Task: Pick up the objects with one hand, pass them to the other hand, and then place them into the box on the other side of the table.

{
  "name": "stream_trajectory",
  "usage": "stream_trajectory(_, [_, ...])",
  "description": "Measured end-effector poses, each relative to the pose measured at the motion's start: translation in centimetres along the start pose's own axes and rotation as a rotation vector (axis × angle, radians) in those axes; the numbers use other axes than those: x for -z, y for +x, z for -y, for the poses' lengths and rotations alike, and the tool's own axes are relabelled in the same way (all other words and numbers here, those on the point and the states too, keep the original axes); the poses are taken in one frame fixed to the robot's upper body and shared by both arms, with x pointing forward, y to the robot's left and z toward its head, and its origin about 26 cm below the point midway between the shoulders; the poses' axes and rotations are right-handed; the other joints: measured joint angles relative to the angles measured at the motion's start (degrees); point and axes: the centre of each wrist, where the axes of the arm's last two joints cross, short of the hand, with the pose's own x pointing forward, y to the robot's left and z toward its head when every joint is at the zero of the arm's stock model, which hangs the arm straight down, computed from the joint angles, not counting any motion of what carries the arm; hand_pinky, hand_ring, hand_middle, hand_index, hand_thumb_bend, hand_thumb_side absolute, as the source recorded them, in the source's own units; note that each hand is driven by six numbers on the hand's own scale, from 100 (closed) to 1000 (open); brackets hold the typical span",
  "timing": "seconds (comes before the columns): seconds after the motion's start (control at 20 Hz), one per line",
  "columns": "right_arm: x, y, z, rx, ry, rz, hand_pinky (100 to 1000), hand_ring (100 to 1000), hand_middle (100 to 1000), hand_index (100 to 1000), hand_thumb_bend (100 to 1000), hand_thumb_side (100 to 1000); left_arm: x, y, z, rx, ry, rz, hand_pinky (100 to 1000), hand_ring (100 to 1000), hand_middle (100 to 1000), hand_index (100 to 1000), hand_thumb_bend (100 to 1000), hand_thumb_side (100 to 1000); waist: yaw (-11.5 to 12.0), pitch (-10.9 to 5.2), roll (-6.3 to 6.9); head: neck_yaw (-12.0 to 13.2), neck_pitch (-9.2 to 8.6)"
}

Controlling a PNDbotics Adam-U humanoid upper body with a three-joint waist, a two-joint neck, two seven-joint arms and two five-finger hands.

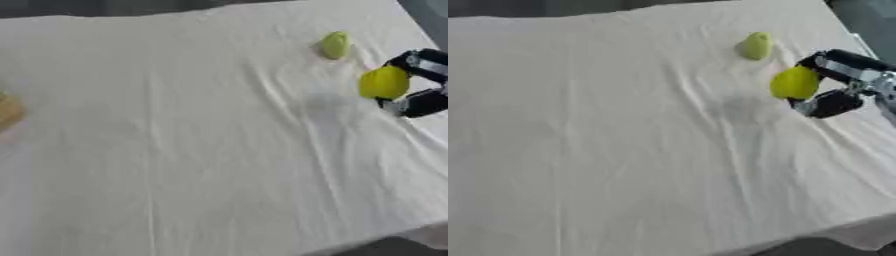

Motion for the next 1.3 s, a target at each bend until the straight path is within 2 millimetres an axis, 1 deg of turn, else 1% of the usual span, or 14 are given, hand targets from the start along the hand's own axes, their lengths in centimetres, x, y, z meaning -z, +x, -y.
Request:
stream_trajectory(0.2, [1.2,2.0,-0.5,0.07,-0.044,0.086,689,542,446,630,100,100,-0.1,0.3,-0.1,-0.001,-0.008,0.016,751,700,648,736,628,439,0.13,-0.4,0.29,0.44,-0.22])
stream_trajectory(0.4, [2.6,3.7,-1.3,0.142,-0.064,0.164,682,532,442,630,100,100,-0.3,0.7,0.0,0.001,-0.026,0.042,752,701,650,738,627,436,0.23,-0.45,0.6,1.01,-0.56])
stream_trajectory(0.7, [4.5,6.3,-2.9,0.241,-0.053,0.258,671,524,439,630,100,100,-0.7,2.1,0.1,-0.003,-0.074,0.114,757,710,665,751,628,443,0.39,-0.71,0.84,1.88,-1.19])
stream_trajectory(1.05, [6.4,9.4,-5.0,0.316,0.012,0.366,663,516,437,632,100,137,-1.8,5.2,0.7,-0.008,-0.21,0.297,769,733,714,801,642,455,0.46,-0.83,1.02,2.43,-1.38])
stream_trajectory(1.3, [7.5,11.7,-6.3,0.367,0.038,0.437,658,512,437,634,100,147,-2.9,7.0,1.2,0.006,-0.34,0.443,774,739,721,809,655,452,0.5,-0.84,1.22,2.75,-1.38])
